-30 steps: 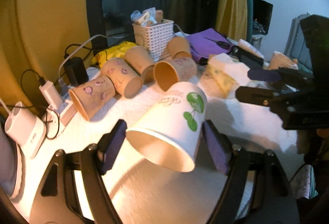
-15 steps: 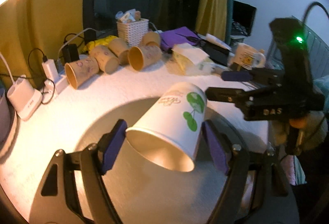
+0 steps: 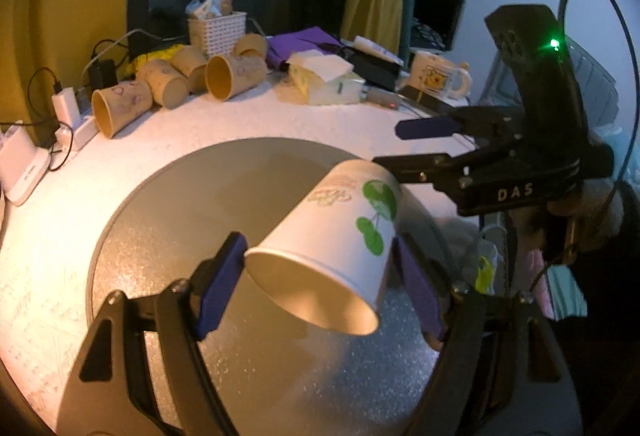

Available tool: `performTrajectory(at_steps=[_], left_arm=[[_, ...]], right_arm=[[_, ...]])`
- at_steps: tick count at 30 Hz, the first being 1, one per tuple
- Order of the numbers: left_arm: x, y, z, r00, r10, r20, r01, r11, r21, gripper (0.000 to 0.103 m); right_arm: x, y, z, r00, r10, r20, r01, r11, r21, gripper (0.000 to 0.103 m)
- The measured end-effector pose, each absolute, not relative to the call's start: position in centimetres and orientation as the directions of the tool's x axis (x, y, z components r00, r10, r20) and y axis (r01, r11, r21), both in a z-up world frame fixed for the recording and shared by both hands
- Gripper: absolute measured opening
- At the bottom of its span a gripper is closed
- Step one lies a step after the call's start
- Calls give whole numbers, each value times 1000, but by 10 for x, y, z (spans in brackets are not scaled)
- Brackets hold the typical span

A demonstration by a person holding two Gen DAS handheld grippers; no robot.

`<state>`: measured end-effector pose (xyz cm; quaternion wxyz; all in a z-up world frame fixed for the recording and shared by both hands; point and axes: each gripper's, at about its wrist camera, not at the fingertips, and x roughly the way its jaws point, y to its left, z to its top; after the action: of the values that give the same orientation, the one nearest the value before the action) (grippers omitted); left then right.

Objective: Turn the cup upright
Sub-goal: 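Lift the white cup with the right gripper over the turntable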

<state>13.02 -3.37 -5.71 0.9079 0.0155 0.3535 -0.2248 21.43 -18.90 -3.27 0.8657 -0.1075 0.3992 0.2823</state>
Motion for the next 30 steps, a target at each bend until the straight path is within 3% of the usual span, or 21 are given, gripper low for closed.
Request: performTrajectory(at_steps=[17,21,24,30], left_arm=[[133,-26,-69,567,-456,-686,548,831,-100,78],[133,-23,-69,585,-427,-690,520,850,-84,82],[127,-21,-65,604,-421,-677,509,857,-79,94],[112,-6,-55,639,-409,-651,470,878,-91,94]], right_arm=[[194,-177,-35,445,366,-817,-688,724,-51,76],[193,-172,-35,432,355,-829,-707,704,-67,76],[190,-168,-34,427,347,-835,-725,683,-88,76],[178,-151,-26,393,369,-843,-815,564,-133,77]])
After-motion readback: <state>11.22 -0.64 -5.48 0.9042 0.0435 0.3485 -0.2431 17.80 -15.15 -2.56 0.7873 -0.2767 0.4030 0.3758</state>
